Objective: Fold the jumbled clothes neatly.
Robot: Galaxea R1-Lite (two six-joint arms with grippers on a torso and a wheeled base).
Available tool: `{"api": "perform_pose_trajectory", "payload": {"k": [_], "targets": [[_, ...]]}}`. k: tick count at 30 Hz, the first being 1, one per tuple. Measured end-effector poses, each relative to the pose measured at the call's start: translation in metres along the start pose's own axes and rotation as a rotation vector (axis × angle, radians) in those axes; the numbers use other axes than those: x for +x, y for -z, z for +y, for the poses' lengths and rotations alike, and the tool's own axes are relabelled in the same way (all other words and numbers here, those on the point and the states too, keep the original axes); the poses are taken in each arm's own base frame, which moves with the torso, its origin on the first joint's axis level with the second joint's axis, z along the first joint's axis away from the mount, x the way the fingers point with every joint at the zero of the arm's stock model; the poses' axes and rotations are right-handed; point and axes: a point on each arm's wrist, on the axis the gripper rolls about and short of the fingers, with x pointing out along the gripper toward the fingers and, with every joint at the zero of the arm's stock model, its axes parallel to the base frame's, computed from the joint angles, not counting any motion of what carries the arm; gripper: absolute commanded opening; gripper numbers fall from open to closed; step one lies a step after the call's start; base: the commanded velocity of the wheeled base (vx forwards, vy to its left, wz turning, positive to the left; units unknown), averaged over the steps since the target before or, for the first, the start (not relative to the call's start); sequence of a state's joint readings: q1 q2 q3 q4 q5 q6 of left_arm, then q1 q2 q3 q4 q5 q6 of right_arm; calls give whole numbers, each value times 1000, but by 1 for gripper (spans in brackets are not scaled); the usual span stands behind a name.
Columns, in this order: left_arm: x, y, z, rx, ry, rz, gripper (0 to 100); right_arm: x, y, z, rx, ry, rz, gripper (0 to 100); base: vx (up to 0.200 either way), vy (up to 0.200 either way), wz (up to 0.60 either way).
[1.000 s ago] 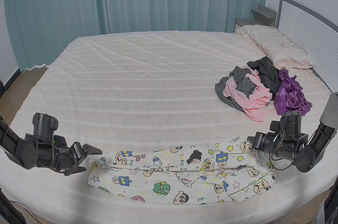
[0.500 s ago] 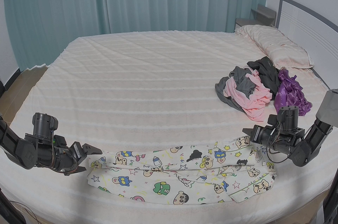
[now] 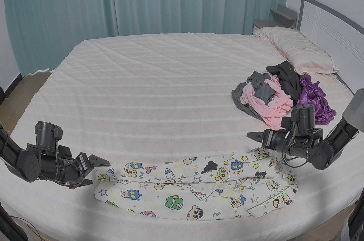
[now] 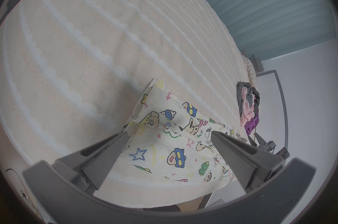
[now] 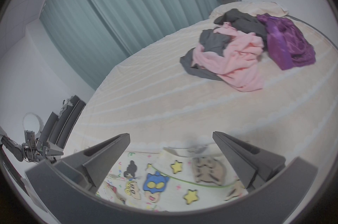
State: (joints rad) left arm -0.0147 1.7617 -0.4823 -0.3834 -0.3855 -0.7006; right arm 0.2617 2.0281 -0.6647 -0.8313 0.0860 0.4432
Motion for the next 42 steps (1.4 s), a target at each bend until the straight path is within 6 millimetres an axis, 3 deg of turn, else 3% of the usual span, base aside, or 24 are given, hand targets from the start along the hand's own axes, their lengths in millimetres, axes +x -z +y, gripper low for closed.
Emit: {"api": "perform_pose_trajectory", "payload": {"k": [5, 11, 16, 24, 25, 42], "targets": [[0, 1, 0, -1, -2, 3, 100, 11, -4, 31, -44, -37, 29, 100, 0, 0, 0], [1, 2, 0, 2, -3, 8, 100, 34, 3, 52, -101, -30, 96, 100, 0, 0, 0], [1, 3, 0, 3, -2, 10, 100, 56, 12, 57, -162, 7, 127, 100, 0, 0, 0], [1, 3, 0, 3, -2, 10, 100, 70, 24, 53, -190, 28, 174, 100, 0, 0, 0], [1, 3, 0, 3, -2, 10, 100, 71, 26, 53, -193, 30, 178, 0, 0, 0, 0], [1, 3, 0, 4, -2, 9, 100, 74, 31, 55, -202, 52, 175, 0, 0, 0, 0]]}}
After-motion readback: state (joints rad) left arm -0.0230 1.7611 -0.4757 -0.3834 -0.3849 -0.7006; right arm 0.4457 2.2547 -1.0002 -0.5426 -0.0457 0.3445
